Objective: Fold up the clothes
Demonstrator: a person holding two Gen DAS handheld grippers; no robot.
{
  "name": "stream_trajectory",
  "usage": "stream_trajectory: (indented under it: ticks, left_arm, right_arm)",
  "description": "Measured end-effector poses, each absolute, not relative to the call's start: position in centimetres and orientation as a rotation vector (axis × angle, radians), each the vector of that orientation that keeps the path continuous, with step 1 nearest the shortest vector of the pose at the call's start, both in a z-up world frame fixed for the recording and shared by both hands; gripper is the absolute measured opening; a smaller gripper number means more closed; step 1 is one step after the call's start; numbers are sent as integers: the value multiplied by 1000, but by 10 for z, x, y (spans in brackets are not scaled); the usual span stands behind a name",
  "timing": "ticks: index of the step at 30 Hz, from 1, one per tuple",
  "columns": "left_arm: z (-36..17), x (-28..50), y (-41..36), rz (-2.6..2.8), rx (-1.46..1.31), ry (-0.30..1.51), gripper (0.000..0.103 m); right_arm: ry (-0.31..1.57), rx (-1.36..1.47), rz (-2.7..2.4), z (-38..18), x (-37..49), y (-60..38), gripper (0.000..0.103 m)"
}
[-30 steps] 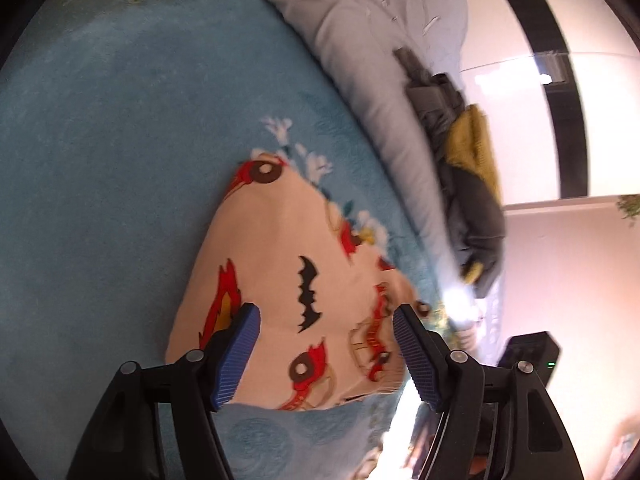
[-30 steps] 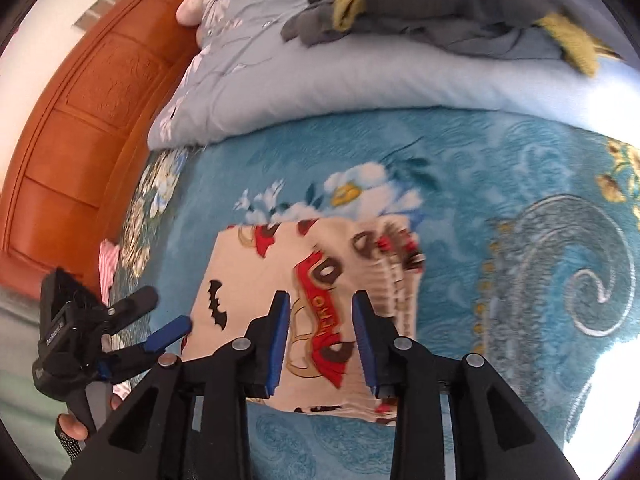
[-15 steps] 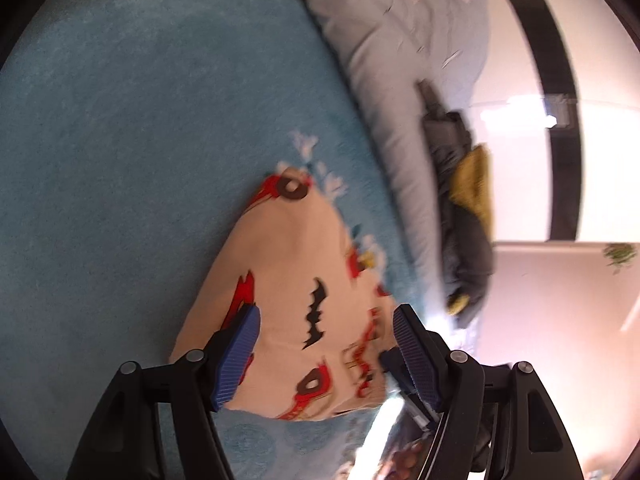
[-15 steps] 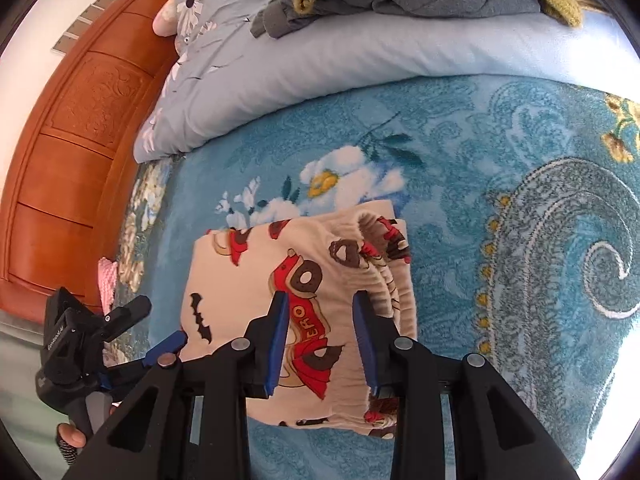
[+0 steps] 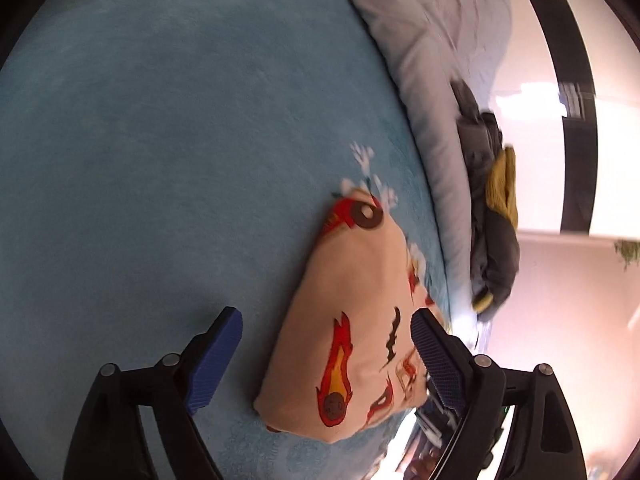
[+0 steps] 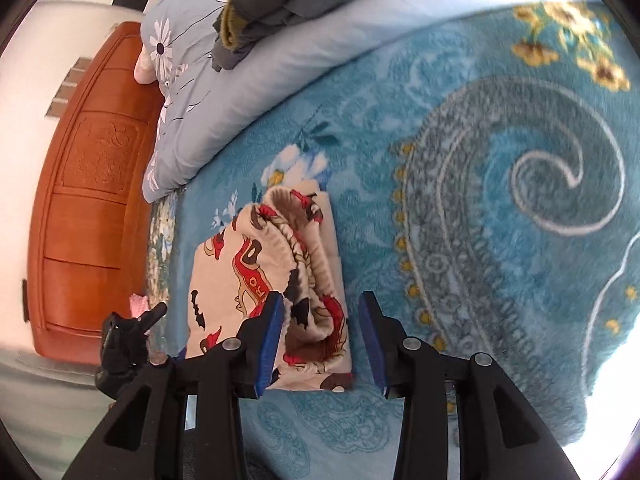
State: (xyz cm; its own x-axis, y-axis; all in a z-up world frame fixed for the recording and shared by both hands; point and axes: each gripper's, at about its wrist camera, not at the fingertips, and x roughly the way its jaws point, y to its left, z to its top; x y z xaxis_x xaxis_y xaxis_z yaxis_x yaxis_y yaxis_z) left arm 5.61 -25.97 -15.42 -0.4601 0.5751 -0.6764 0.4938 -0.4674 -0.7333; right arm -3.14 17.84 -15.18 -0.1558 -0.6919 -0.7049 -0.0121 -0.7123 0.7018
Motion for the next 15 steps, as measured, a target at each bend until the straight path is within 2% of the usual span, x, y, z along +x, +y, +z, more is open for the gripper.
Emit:
stream_trajectory:
  ticks: [2,3,4,7,15]
  left_arm:
    - [-153,46,-254,2113,-1641,-1464,93]
    - [-152,42,-251,2125,-1667,-1390,93]
    - [-151,37,-248,2135,-1692,-1316,93]
    - [-153,34,-241,2131,-1721,-1201,94]
    - [-153,26,-235,2104,-1662,-1230,92]
  right_arm:
    - [-837,1650,-1893,-159,-31,176,49]
    - [-849,1653,-1877,-161,-31,174,62]
    - [-859,1653,-1860,-163,-30,173,65]
    - [-840,1642,-1843,-164,-28,170,65]
    - [-943,1647,-1763,-183,-35,161,65]
